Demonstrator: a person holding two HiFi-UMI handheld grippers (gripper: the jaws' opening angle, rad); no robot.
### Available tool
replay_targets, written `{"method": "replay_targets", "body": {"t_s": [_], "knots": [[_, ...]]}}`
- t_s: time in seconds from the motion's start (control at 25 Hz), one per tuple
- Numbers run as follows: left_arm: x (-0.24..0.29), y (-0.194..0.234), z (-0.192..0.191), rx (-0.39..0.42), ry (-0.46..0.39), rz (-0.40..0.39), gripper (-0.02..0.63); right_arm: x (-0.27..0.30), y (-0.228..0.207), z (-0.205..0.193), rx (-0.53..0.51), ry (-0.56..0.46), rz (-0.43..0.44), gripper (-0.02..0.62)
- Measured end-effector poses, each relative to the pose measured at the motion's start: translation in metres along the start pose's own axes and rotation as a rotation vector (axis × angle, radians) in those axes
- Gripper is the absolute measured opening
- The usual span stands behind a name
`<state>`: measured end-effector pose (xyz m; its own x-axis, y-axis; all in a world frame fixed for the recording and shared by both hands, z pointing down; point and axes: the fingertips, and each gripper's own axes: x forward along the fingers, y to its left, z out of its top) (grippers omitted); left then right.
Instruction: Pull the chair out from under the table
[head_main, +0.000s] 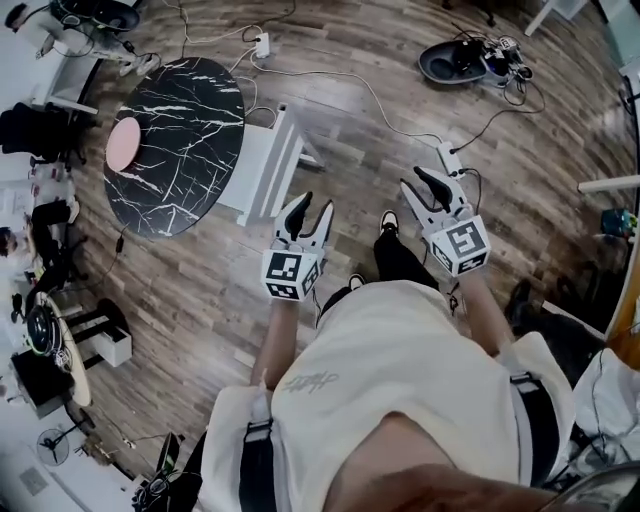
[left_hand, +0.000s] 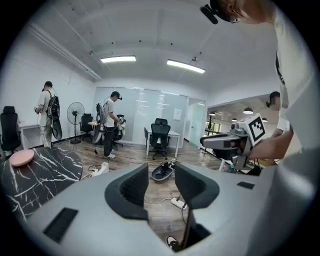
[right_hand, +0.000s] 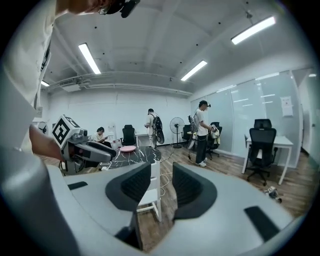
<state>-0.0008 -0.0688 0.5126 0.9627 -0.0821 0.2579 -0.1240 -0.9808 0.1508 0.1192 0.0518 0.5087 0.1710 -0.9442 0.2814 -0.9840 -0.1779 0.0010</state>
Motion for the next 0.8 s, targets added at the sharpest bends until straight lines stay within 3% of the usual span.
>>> {"method": "replay_targets", "body": {"t_s": [0.28,0.64,0.8], "knots": [[0.058,0.026,0.027,-0.019,-0.011,0.107,0.184,0.061,-0.056,0.021,-0.034,-0.014,0.117,0.137],[0.072,0.067,0.03,-0.081,-0.023,0.295,0.184,0.133,-0.056,0.039,-0.073,-0.034,0.337,0.137],[0.068,0.079,0.025,-0.112,-0.004,0.331,0.183,0.152,-0.042,0.033,-0.077,-0.003,0.439,0.137]]}}
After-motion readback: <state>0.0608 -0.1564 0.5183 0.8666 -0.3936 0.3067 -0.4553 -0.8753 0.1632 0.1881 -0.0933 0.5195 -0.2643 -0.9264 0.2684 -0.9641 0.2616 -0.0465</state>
